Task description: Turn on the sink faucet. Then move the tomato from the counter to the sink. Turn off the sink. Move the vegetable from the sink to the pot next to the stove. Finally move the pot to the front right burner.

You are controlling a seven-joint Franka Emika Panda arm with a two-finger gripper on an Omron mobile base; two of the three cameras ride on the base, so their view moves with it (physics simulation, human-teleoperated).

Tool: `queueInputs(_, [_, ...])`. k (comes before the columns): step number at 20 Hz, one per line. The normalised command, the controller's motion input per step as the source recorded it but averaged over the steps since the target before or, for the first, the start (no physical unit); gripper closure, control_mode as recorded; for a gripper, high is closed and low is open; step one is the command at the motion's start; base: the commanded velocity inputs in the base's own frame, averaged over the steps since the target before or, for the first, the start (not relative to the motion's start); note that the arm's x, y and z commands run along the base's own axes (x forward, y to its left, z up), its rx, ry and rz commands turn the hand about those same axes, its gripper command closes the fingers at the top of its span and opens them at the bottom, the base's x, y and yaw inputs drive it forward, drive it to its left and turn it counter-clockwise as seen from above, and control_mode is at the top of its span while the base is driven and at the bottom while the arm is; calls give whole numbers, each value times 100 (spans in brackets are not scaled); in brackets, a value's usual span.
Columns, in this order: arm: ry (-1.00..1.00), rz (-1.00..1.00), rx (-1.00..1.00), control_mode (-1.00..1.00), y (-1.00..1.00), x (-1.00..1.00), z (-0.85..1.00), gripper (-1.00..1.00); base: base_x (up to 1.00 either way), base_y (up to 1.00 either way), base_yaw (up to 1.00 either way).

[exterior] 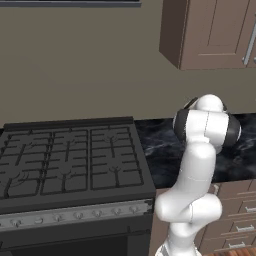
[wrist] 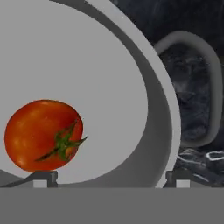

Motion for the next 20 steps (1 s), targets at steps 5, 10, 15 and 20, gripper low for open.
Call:
queueInputs(5, [1, -8, -11, -100, 39, -38, 1, -100, 0, 0, 0])
queueInputs(10, [6, -5, -11, -100, 37, -11, 0, -100, 0, 0, 0])
queueInputs(15, [10, -1, -10, -100, 13, 4, 0, -100, 0, 0, 0])
queueInputs(20, [1, -2, -10, -100, 9, 0, 21, -100, 0, 0, 0])
